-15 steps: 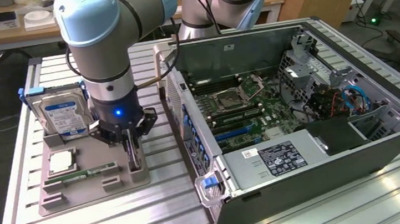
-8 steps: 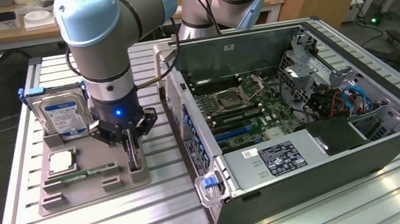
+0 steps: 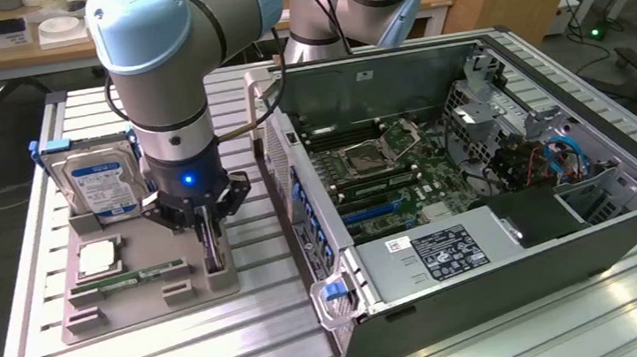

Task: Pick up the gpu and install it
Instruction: 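Pick up the gpu and move the gpu toward the slot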

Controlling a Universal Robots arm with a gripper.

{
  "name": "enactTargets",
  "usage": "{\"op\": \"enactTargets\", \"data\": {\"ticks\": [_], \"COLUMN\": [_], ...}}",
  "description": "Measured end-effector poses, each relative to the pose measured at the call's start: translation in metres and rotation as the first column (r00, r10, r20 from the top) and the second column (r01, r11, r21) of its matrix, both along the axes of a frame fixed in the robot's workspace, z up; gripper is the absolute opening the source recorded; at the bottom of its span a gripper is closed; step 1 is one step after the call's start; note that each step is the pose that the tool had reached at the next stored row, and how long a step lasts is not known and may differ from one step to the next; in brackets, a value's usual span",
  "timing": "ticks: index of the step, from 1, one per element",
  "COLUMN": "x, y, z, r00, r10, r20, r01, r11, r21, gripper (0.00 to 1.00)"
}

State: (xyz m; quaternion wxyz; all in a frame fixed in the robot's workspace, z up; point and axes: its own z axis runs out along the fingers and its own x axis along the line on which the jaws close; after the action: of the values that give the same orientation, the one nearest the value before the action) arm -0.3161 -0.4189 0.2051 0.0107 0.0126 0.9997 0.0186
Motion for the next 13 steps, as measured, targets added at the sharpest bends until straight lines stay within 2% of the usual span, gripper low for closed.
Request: {"op": "enactTargets", "data": {"ticks": [4, 13], "x": [0.000, 0.000], "y": [0.0000, 0.0000], "z": [0.0012, 0.0141], "r00": [1.0000, 1.0000], "r10": [0.000, 0.000], "r20": [0.0006, 0.0000], "r01": [0.000, 0.000], "r11": [1.0000, 1.0000], "r21": [0.0022, 0.0051], "gripper": [0.28, 0.28]}}
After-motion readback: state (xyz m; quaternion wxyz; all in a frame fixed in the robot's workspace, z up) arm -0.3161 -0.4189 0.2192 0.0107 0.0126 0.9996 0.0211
